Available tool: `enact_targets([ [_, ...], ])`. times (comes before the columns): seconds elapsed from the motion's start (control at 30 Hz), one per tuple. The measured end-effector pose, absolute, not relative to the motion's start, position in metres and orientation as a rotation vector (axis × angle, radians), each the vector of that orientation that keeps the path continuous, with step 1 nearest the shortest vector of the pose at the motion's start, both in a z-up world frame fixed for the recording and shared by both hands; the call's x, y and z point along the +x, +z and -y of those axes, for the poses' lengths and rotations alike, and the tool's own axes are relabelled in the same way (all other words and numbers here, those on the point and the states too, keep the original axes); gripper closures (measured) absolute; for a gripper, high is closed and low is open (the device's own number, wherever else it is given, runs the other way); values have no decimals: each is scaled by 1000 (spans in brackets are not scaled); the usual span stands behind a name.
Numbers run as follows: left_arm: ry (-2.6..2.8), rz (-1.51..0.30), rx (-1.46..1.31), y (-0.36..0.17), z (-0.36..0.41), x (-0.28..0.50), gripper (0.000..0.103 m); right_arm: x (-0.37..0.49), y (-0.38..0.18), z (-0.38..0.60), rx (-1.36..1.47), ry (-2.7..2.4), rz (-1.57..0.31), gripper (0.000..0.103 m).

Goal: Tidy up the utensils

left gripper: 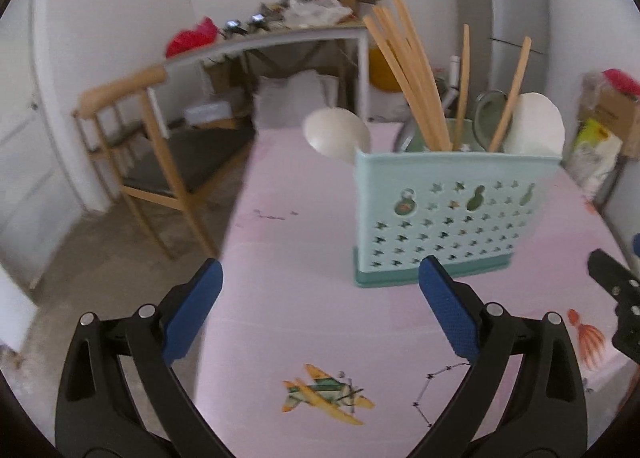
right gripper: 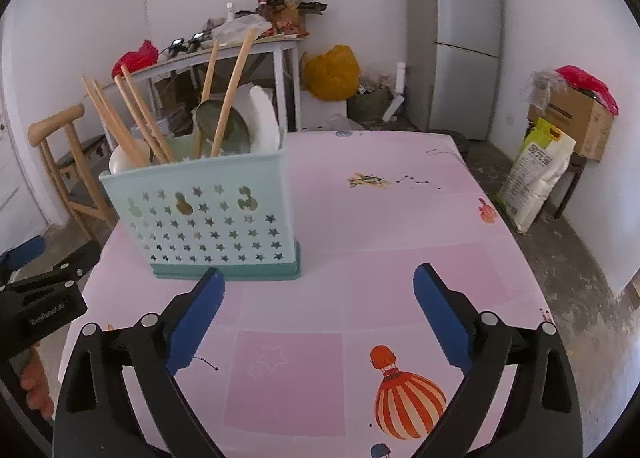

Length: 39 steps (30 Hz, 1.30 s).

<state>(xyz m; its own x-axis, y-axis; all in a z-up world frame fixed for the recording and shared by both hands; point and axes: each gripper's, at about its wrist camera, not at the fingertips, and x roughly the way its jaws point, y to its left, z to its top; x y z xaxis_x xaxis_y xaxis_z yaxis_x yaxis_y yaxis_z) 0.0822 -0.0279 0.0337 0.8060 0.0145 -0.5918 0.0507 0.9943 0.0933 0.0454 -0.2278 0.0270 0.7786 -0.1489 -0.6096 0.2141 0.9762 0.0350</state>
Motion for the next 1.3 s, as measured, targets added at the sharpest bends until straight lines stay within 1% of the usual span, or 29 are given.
enact_targets([
  [0.07,-1,-623,118,39,30,77,8,44,29,229,106,-209,-653,8],
  [0.27,44,-686,180,36,37,75,8,39,35,228,106,-230,-649,8],
  [1.3,175,-733,66,35,-3,81,8,50,35,224,63,-221,-683,7],
])
